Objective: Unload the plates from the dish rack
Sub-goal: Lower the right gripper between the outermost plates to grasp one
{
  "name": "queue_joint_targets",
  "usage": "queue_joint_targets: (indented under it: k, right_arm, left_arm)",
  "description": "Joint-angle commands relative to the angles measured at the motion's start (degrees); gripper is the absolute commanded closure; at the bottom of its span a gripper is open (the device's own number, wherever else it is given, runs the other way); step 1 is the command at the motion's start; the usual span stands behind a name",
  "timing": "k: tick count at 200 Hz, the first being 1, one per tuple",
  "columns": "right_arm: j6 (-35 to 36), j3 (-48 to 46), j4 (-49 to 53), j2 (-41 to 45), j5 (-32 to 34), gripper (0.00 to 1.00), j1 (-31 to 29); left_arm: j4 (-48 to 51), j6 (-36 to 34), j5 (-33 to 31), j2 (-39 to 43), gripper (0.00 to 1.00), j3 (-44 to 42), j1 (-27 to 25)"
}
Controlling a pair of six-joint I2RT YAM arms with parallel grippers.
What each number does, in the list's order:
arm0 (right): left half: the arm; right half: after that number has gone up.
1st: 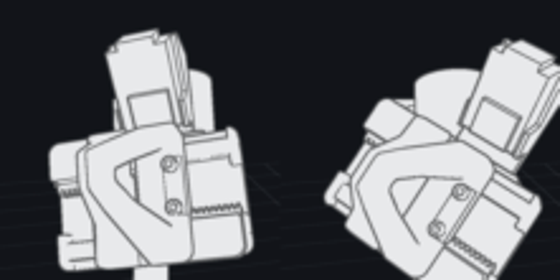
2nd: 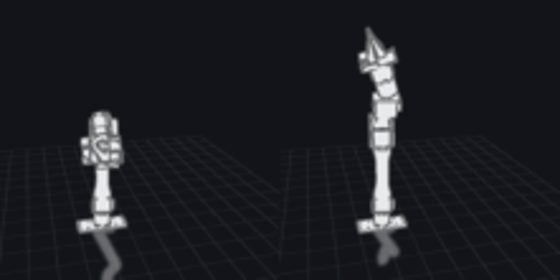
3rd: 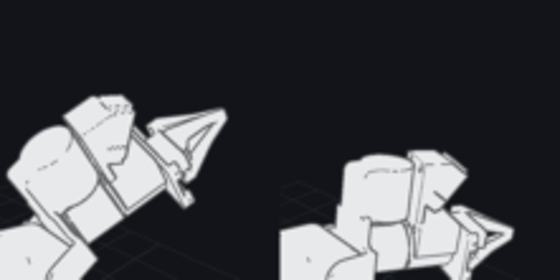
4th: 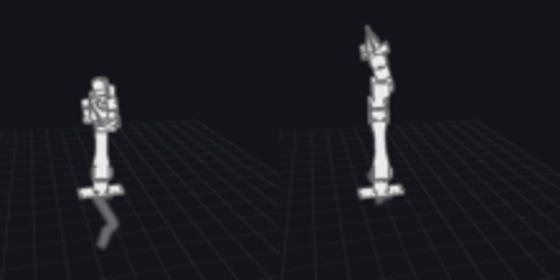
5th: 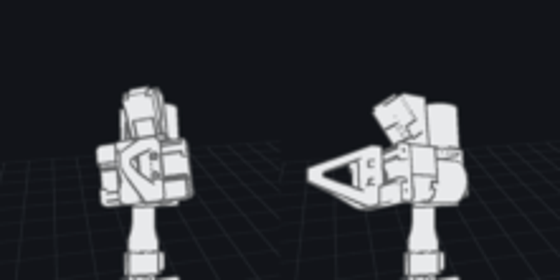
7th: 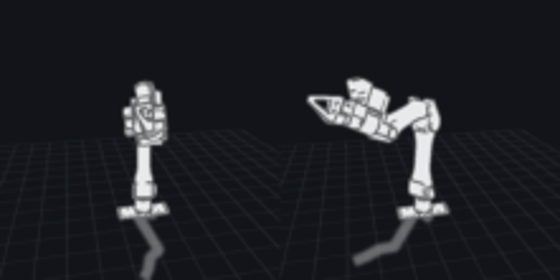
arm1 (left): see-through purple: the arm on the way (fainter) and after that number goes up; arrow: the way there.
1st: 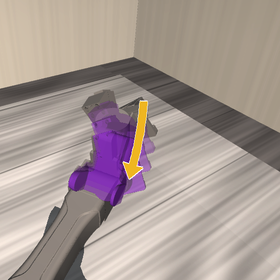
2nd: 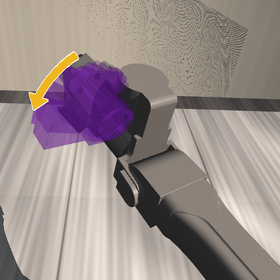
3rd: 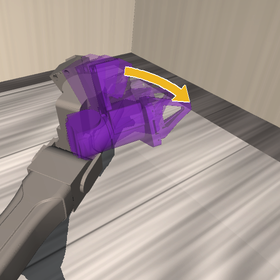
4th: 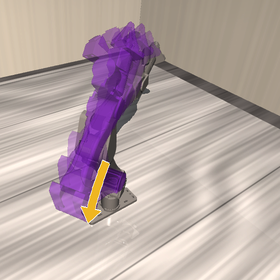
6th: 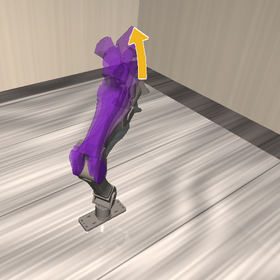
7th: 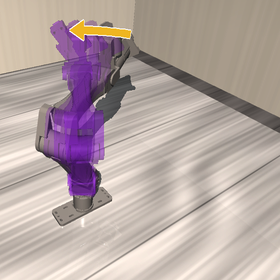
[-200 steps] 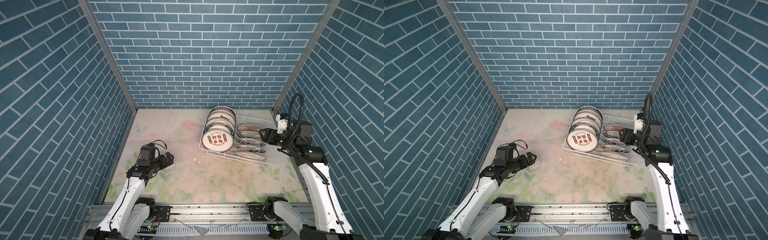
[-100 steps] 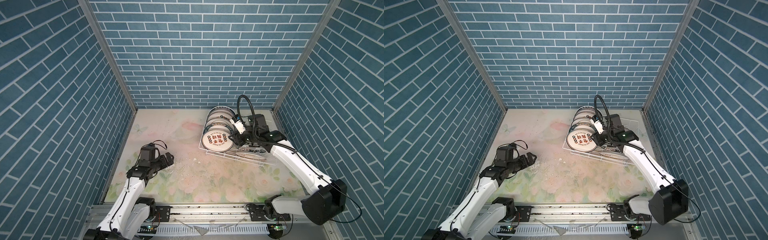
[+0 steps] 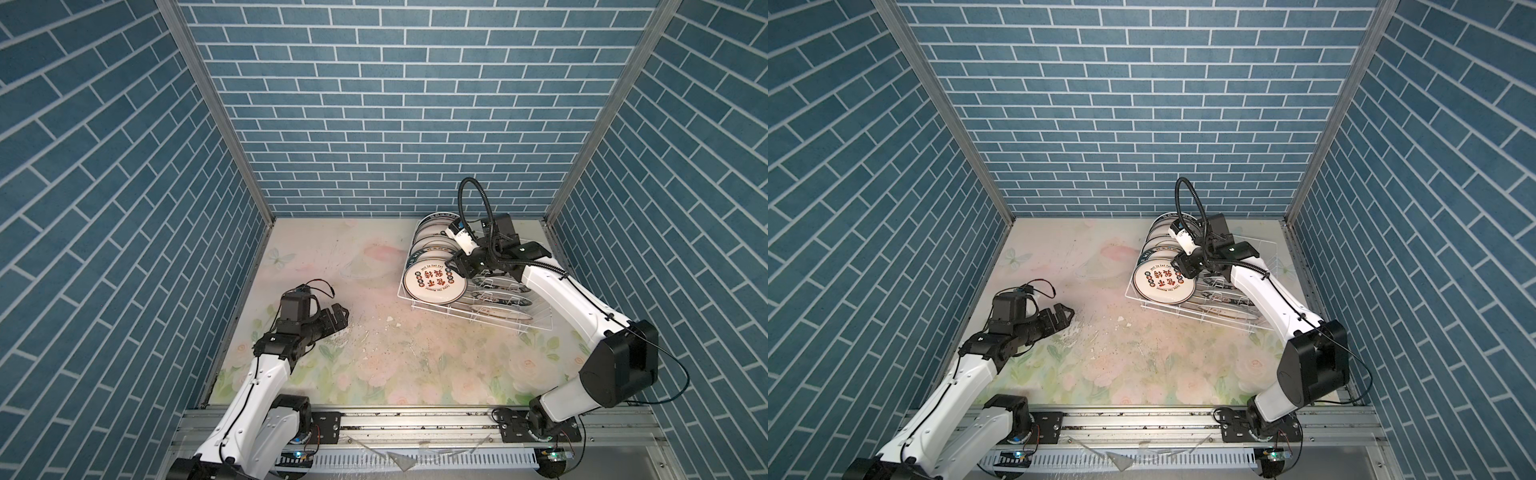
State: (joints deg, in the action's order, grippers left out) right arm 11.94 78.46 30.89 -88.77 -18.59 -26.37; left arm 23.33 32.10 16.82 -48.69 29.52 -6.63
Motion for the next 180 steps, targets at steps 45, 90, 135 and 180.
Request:
queue_joint_targets:
  k: [45,90,135,180]
  right_arm:
    - [4.58,4.90,3.08,-4.29,-2.24,0.58,-0.92]
    - [4.47,3.51,3.11,-4.52,-1.54,0.63,-1.67]
    - [4.82,2.13,3.03,-4.56,-2.83,0.74,-1.94]
    - [4.94,0.39,2.59,-4.56,-0.94,0.74,-2.85]
  left_arm:
    - [-0.39,-1.14,-0.18,-0.36,0.01,-0.05,-0.13]
    - [-0.49,-1.31,-0.17,-0.57,0.01,-0.07,-0.13]
    - [-0.65,-1.25,-0.57,-0.79,0.01,-0.35,-0.13]
    - [-1.14,-1.37,-0.67,-1.54,0.01,-0.48,-0.13]
